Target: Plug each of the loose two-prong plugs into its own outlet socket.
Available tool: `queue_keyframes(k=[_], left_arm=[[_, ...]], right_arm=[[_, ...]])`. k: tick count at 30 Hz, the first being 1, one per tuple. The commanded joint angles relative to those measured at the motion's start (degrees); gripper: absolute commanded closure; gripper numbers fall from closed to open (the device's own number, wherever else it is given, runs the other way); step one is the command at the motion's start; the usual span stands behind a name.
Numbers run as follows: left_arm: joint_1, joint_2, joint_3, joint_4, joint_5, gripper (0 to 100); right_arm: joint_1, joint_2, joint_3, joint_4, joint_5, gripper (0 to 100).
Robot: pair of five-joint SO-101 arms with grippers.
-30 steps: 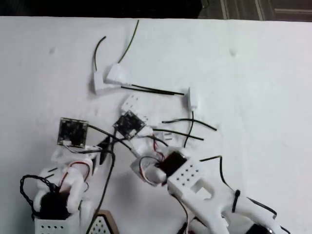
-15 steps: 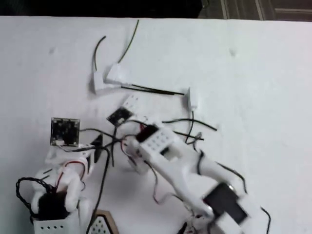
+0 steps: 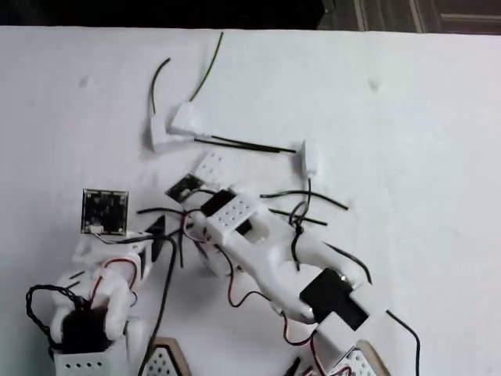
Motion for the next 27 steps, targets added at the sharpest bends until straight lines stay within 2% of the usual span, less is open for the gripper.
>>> queue_keyframes(k=[1, 14, 20, 27], left_arm=[[-0.22, 0.57, -0.53, 0.18, -0.44, 73], [-0.13, 0.57, -0.44, 0.18, -0.44, 73], [-0.13, 0.57, -0.44, 0.18, -0.44, 73], [-0.13, 0.57, -0.44, 0.18, -0.44, 73]], right_arm=[[0.48, -0.4, -2.55, -0.22, -0.44, 87.5], [0.48, 0.22, -4.04, -1.1, -0.97, 87.5], [0.22, 0.22, -4.04, -1.1, -3.69, 78.6], [-0.75, 0.13, -4.04, -1.89, -3.69, 78.8]])
